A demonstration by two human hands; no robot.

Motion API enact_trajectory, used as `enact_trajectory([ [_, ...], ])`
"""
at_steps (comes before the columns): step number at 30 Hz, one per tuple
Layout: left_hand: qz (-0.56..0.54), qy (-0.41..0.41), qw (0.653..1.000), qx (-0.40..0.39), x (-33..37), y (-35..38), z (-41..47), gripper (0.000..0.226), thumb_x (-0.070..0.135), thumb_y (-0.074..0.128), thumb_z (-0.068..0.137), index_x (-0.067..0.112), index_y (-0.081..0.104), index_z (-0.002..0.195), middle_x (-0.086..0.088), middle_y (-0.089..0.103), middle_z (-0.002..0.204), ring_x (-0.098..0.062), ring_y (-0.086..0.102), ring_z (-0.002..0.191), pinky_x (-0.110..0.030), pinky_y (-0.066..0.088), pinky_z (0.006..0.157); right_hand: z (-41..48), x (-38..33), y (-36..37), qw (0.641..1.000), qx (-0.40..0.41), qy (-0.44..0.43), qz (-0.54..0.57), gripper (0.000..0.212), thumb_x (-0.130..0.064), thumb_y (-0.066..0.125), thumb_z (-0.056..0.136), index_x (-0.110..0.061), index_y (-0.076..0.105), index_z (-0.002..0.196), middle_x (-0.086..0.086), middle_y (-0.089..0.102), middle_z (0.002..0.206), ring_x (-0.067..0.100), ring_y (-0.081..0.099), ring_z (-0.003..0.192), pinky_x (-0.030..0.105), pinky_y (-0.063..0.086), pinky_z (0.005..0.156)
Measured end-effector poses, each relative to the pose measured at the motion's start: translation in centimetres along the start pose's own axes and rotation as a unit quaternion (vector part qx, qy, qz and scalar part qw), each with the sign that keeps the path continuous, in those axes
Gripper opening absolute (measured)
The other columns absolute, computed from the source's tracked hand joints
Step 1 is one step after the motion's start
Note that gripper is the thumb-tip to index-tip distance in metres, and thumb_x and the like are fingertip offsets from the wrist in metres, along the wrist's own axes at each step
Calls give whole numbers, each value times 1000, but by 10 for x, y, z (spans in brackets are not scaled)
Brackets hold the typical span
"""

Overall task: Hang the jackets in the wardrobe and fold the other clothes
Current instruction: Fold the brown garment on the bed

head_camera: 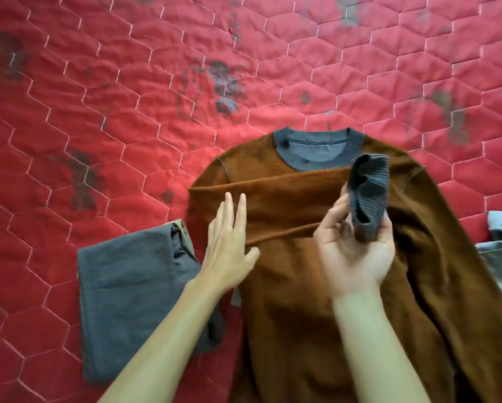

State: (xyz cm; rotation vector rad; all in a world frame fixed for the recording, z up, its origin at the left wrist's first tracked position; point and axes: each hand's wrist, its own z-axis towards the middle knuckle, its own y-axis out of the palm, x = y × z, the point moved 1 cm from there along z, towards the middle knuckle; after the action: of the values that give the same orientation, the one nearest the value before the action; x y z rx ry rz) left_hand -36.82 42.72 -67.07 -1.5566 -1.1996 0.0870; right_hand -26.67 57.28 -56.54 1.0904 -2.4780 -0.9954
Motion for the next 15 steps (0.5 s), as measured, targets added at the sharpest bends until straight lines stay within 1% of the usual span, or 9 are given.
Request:
enact_trajectory([
  [2,33,2,999,4,14,19,6,103,32,63,90,25,-13,159,-9,-22,166,-26,-16,154,-45,2,125,9,-48,-30,998,-41,10,49,58,-33,62,92,-5,48,140,18,68,118,29,72,96,36,61,71],
  [3,42,-11,999,17,16,30,5,103,35,63,90,24,-12,160,-10,-21,167,-27,-16,154,-46,3,125,18,-65,-42,999,-6,1,42,64,-40,65,88,-4,48,139,18,67,123,28,71,101,37,60,73],
  [6,41,-97,993,53,13,53,3,109,36,69,87,20,-10,160,-15,-16,167,-32,-10,155,-49,7,124,30,-95,-76,985,83,14,-150,69,-56,56,90,-7,50,138,14,68,125,27,69,110,37,55,82],
  [7,36,-135,989,52,10,60,0,113,36,71,85,20,-12,160,-17,-16,166,-34,-8,155,-50,9,124,31,-106,-97,962,111,21,-247,65,-56,52,93,-9,51,139,12,69,124,26,68,112,36,53,85],
  [9,21,-193,980,38,3,73,-6,119,41,74,83,23,-16,159,-21,-16,165,-40,0,153,-53,14,122,28,-126,-135,881,165,10,-443,53,-44,52,98,-10,52,139,11,70,120,24,68,110,36,52,87],
  [11,-9,-220,974,45,-1,79,-13,118,41,75,85,27,-16,158,-21,-6,166,-44,17,149,-56,25,117,22,-143,-169,799,209,-18,-564,43,-29,56,99,-7,54,136,10,71,113,22,69,104,34,54,86],
  [12,-46,-237,968,68,0,80,-15,115,37,75,86,27,-14,159,-21,5,166,-43,26,146,-55,31,113,17,-151,-183,770,227,-28,-596,40,-25,58,99,-6,56,133,9,71,110,21,69,101,33,54,84],
  [13,-91,-257,957,100,1,81,-17,111,32,75,87,24,-9,160,-20,17,163,-42,33,143,-54,34,111,13,-157,-193,754,239,-30,-611,38,-23,59,98,-5,58,131,10,72,109,21,70,98,32,55,81],
  [15,-171,-318,920,152,4,83,-19,102,28,77,87,19,7,160,-18,37,156,-39,40,139,-49,34,110,14,-163,-201,764,241,-9,-599,35,-23,61,97,-5,60,127,13,73,109,22,72,95,30,56,77],
])
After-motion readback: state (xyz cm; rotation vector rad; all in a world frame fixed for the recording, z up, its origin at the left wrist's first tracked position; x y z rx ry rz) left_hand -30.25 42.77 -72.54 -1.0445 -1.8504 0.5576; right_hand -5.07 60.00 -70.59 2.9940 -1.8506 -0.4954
